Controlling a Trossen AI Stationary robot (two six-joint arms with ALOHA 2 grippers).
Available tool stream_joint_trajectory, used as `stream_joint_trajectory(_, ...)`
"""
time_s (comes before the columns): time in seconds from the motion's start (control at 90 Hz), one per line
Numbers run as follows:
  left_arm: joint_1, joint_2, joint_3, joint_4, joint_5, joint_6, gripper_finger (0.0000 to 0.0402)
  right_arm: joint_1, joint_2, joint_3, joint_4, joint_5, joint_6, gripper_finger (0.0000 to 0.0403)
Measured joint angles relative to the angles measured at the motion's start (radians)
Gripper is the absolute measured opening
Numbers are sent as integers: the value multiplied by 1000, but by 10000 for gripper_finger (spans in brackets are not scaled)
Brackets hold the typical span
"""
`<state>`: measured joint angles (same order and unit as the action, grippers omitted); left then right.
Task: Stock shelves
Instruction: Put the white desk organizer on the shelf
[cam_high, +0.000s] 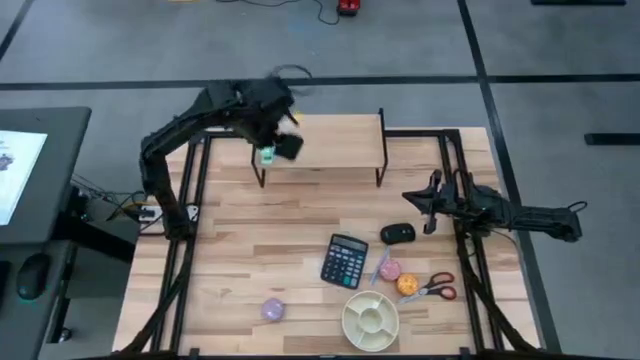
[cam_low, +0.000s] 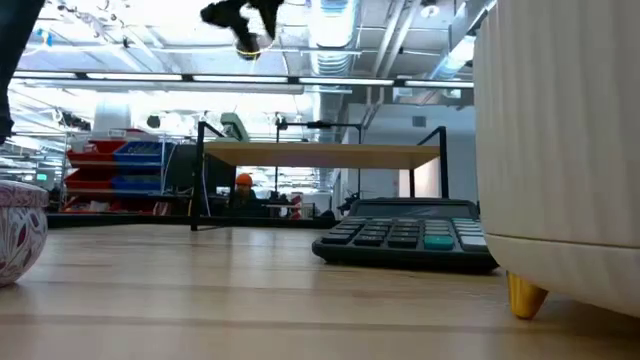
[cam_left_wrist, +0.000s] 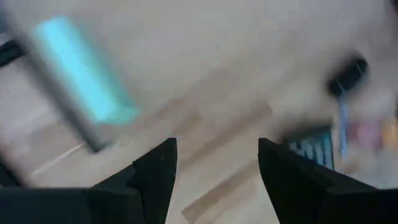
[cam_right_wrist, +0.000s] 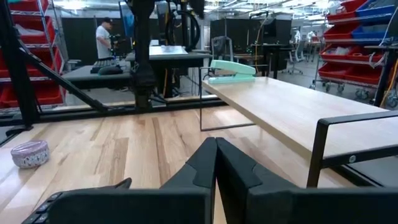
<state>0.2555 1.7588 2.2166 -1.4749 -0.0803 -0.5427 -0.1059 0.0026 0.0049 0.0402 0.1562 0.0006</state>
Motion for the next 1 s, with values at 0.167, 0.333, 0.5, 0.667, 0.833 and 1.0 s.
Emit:
stream_joint_trajectory(0.167, -221, 0, -81, 117, 26, 154, 201, 0, 0, 0, 0, 0, 0, 0)
stream_joint_trajectory(0.333, -287, 3, -255, 457, 74, 18, 190, 0, 0, 0, 0, 0, 0, 0)
stream_joint_trajectory(0.5, -276, 7, -450, 766, 178, 103, 175, 0, 0, 0, 0, 0, 0, 0)
stream_joint_trajectory(0.667, -260, 12, -597, 953, 195, 308, 180, 0, 0, 0, 0, 0, 0, 0)
stream_joint_trajectory(0.833, -221, 12, -721, 1057, 270, 321, 206, 0, 0, 0, 0, 0, 0, 0)
stream_joint_trajectory(1.0, -205, 11, -783, 1073, 346, 323, 233, 0, 0, 0, 0, 0, 0, 0)
